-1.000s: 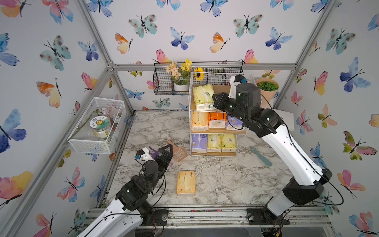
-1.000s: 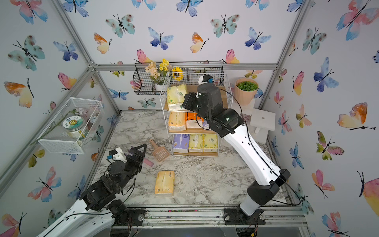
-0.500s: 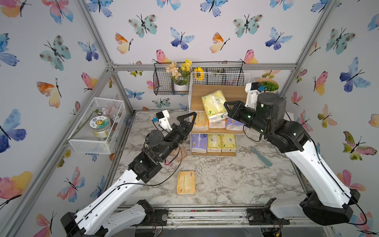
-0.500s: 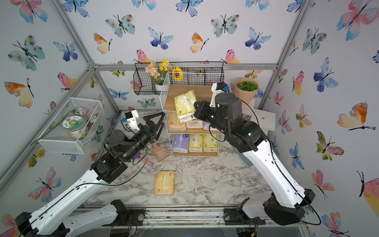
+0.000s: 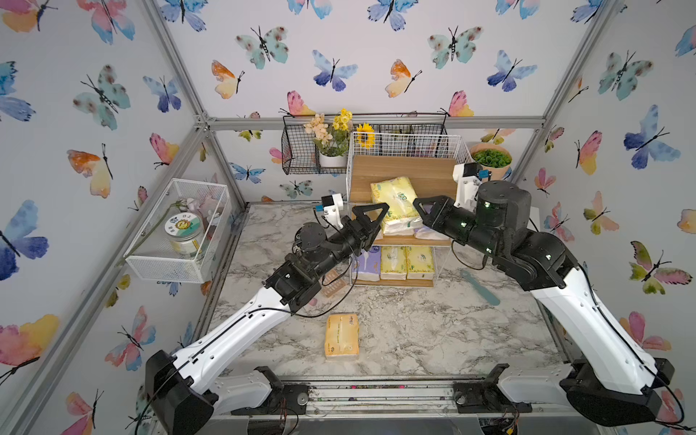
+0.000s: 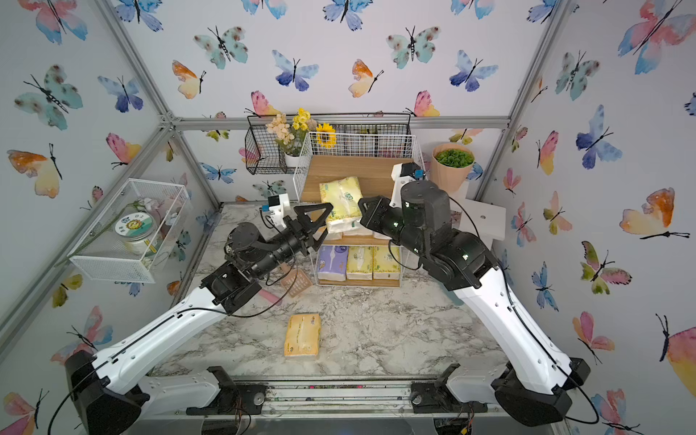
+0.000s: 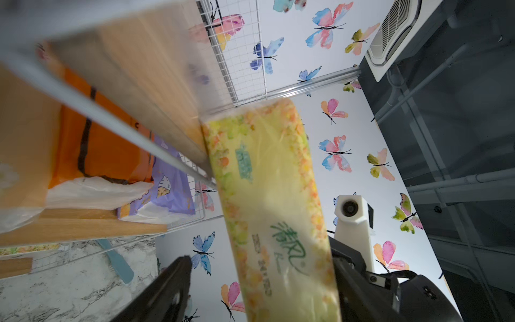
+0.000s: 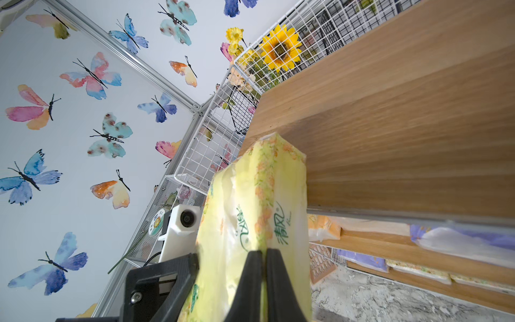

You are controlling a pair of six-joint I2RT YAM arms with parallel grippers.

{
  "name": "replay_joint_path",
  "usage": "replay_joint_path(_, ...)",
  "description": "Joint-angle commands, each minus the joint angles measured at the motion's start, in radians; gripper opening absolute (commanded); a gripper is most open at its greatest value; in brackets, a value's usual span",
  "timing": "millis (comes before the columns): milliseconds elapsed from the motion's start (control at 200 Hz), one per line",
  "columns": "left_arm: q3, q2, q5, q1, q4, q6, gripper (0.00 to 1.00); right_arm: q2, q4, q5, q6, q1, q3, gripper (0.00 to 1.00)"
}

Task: Remove the tissue boxes from the shelf
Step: Pick up a box of tissues from the shelf.

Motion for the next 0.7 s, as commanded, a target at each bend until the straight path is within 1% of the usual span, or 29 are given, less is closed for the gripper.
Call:
replay_joint_path(0, 0.037, 0.002, 0.052, -0.009, 0.062, 0.001, 0.69, -0.025, -0.019, -0.036, 0.006, -0.002, -0.019, 0.01)
replay_joint_path(95, 0.036, -0.002, 0.046, -0.014, 0.062, 0.002, 0.59, -0.034, -0.026, -0.036, 0.006, -0.002, -0.029, 0.01)
replay_joint_path(235, 0.032, -0.009, 0.037, -0.024, 0.06, 0.008, 0.46, -0.047, -0.029, -0.033, 0.005, -0.002, -0.05, 0.02)
replay_joint_path(370, 0.031, -0.013, 0.051, -0.028, 0.054, 0.026, 0.33, -0.061, -0.033, -0.049, 0.002, -0.002, -0.064, 0.09)
replay_joint_path(405, 0.03, -0.015, 0.058, -0.028, 0.054, 0.033, 0.31, -0.069, -0.036, -0.054, 0.0, -0.002, -0.068, 0.15)
replay_joint_path(521, 0.002, -0.041, 0.077, -0.027, 0.063, 0.072, 0.27, -0.127, -0.045, -0.048, -0.003, -0.002, -0.104, 0.41)
replay_joint_path(616, -0.056, -0.087, 0.097, -0.029, 0.086, 0.114, 0.25, -0.2, -0.028, -0.044, 0.0, -0.002, -0.166, 0.55)
replay_joint_path(696, -0.12, -0.131, 0.127, -0.028, 0.115, 0.136, 0.23, -0.261, -0.006, -0.07, 0.014, -0.002, -0.237, 0.64)
